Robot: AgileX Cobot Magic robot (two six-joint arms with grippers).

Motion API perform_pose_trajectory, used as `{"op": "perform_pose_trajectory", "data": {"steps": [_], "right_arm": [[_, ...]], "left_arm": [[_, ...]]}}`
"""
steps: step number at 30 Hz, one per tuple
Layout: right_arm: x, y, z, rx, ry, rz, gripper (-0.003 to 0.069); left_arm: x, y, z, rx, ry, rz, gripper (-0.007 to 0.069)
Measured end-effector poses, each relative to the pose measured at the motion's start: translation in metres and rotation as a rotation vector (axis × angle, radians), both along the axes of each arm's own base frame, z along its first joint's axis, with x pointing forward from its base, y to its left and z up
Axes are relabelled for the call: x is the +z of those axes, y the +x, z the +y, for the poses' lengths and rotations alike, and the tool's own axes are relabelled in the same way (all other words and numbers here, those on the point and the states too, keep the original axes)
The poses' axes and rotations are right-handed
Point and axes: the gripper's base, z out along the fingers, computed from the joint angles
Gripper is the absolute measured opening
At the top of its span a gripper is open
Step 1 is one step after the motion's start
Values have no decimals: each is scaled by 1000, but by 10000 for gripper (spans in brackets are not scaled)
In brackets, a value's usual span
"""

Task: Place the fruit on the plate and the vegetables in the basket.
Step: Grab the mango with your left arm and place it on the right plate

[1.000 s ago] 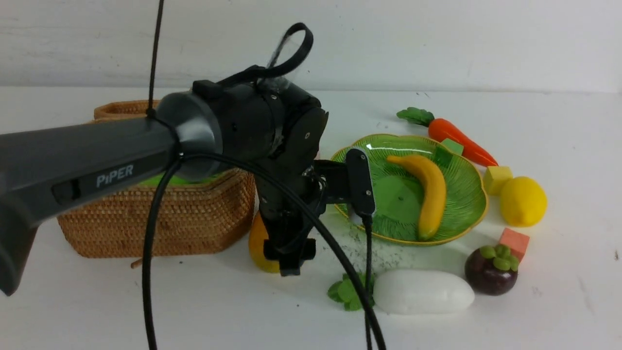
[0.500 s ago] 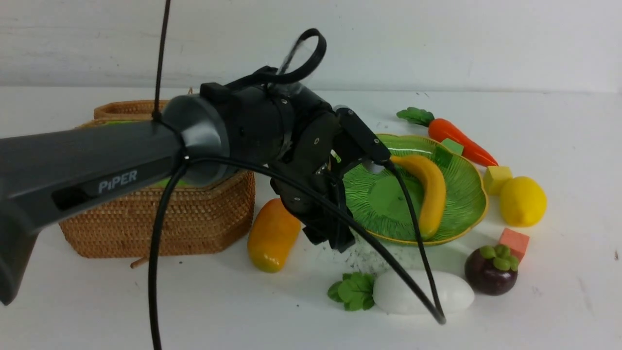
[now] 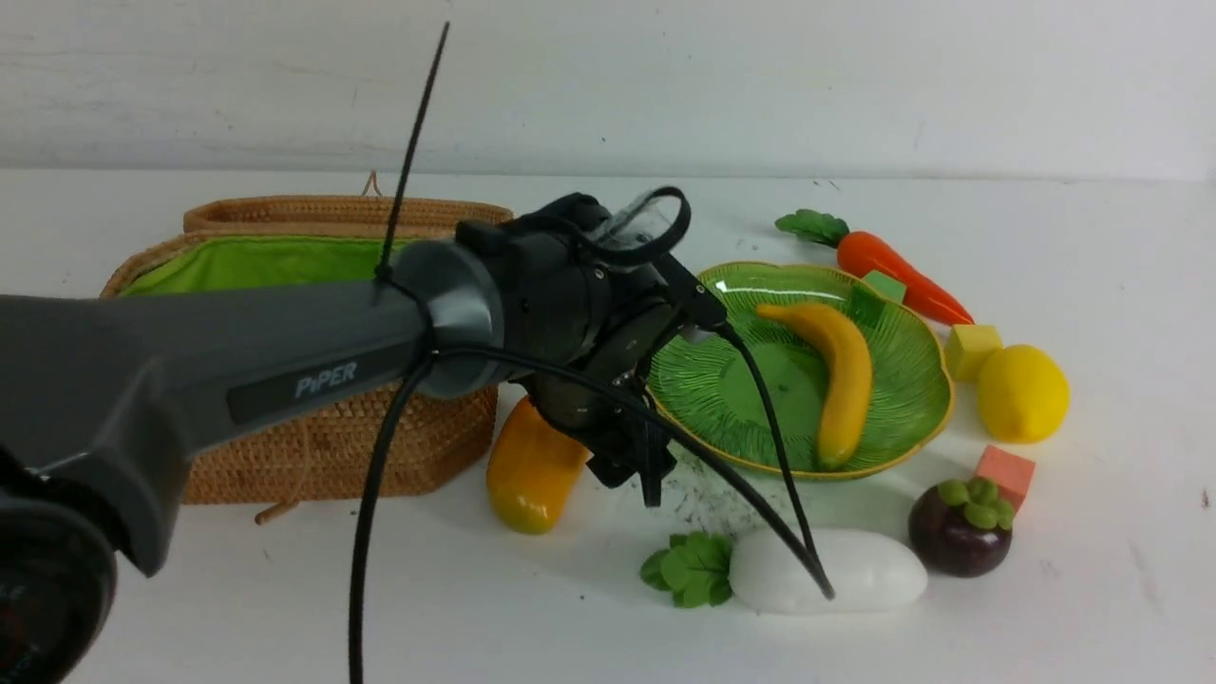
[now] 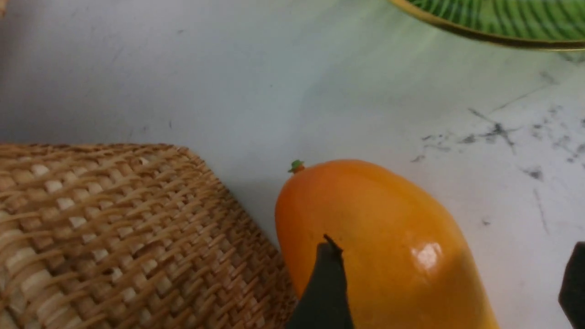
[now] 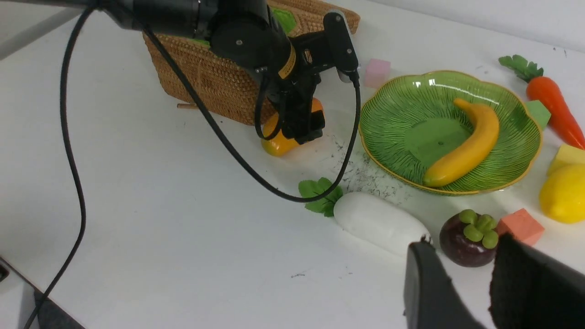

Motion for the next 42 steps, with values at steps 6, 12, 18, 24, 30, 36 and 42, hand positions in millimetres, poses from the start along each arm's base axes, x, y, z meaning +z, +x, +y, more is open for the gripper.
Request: {"op": "perform_pose_trajectory", "data": {"steps": [6,12,18,24,30,36,42], "right_arm": [[0,0,0,0,0,0,223],[-1,0,-1,-7,-12,3,223],[-5,2,-7,-77,-47,40,223],[-6,2,-8,-83,-53,47,223],[-6,2,-8,-85,-55,46,223],[-6,2,-8,-85,-55,46,223],[-6,2,-8,-85,-55,46,223]], "left_arm": [[-11,3,0,13,22,0,597],[-14,4,1,36,34,4,594],[-15,3,3,75,34,17,594],[-16,0,0,78,30,24,594],[-14,-15,-24,-47,43,23,594],[-15,-31,-44,-141,48,13,594],[-13,-31,-41,-143,91,4,594]]}}
